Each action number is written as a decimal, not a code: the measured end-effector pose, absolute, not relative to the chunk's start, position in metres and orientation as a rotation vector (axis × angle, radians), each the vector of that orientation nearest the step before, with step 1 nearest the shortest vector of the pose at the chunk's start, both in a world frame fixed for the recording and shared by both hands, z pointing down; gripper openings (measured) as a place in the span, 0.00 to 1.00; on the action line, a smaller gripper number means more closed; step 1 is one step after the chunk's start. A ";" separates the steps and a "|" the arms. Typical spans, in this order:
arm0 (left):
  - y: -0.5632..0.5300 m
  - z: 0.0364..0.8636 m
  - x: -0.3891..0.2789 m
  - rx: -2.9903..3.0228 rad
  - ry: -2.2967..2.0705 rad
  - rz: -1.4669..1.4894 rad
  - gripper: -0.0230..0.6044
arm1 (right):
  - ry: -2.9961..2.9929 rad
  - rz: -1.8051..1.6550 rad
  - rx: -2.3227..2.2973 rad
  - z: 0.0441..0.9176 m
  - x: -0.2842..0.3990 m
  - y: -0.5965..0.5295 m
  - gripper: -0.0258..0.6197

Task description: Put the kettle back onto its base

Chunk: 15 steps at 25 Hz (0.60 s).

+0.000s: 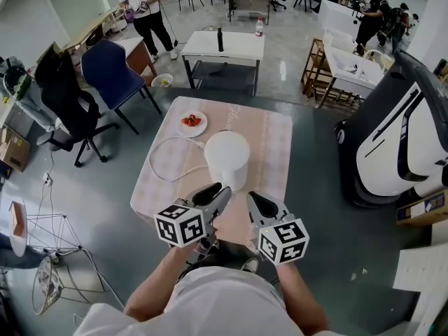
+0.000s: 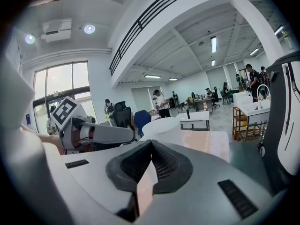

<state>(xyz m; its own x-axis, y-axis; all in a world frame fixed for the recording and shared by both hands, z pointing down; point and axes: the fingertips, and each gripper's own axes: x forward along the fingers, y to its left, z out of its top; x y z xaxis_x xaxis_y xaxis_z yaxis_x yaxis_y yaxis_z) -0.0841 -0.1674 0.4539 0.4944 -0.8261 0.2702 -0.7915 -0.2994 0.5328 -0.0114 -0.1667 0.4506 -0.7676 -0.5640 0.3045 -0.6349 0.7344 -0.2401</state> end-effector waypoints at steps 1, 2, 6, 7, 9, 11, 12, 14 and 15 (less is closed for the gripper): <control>-0.166 0.454 -0.081 2.125 -1.335 -0.060 0.24 | -2.728 0.488 0.948 0.450 -0.009 -0.165 0.05; -0.165 0.455 -0.078 2.127 -1.349 -0.044 0.23 | -2.730 0.482 0.942 0.449 -0.007 -0.164 0.05; -0.159 0.456 -0.061 2.168 -1.392 0.035 0.10 | -2.753 0.435 0.918 0.443 0.001 -0.157 0.05; -0.157 0.456 -0.056 2.182 -1.394 0.047 0.07 | -2.759 0.418 0.914 0.441 0.002 -0.155 0.05; -0.155 0.455 -0.047 2.202 -1.390 0.060 0.05 | -2.766 0.395 0.909 0.438 0.006 -0.153 0.05; -0.154 0.454 -0.038 2.218 -1.385 0.071 0.05 | -2.767 0.390 0.906 0.436 0.011 -0.151 0.05; -0.153 0.454 -0.034 2.225 -1.383 0.077 0.05 | -2.768 0.390 0.905 0.436 0.014 -0.150 0.05; -0.152 0.453 -0.028 2.236 -1.380 0.086 0.05 | -2.769 0.389 0.906 0.436 0.018 -0.149 0.05; -0.152 0.453 -0.025 2.240 -1.379 0.090 0.05 | -2.769 0.389 0.906 0.435 0.020 -0.149 0.05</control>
<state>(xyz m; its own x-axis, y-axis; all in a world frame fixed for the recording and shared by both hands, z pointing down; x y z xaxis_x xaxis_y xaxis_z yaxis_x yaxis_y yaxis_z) -0.0253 -0.1517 0.4528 0.4836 -0.8185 0.3100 -0.8518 -0.3587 0.3818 0.0202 -0.1485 0.4353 -0.7917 -0.5481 0.2698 -0.6012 0.7774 -0.1852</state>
